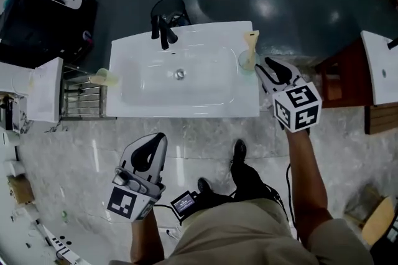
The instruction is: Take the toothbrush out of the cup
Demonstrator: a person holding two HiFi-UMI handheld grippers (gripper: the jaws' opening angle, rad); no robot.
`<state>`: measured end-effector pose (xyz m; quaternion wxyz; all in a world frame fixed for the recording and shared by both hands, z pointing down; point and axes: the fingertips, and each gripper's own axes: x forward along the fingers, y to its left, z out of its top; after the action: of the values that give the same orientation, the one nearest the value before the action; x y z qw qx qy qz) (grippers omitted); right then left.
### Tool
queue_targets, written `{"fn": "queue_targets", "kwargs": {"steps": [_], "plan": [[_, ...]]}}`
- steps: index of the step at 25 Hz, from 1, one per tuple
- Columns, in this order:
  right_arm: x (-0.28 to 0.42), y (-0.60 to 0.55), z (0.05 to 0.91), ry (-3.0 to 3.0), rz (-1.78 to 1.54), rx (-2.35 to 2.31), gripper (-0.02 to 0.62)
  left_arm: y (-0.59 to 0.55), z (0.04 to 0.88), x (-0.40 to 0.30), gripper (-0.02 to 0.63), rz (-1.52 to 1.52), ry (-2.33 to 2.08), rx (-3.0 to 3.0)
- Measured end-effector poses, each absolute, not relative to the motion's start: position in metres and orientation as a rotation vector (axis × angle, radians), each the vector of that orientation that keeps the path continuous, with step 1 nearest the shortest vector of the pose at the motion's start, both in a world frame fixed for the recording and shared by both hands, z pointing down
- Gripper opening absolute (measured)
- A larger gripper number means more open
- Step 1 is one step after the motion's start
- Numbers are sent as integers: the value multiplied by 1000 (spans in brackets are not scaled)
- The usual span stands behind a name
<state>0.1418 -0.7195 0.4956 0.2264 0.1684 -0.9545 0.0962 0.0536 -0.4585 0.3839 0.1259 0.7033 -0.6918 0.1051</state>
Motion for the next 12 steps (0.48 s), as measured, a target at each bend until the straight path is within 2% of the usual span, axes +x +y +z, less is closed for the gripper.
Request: {"fn": "queue_targets", "kwargs": {"steps": [6,12], "plan": [[99,-764,561,-2559,285,461,178,-465,432,28,7,324,-2005,1948],[84,-781,591,-2501,297,455,181,-466,451,22,7,314,-1993,1905]]}}
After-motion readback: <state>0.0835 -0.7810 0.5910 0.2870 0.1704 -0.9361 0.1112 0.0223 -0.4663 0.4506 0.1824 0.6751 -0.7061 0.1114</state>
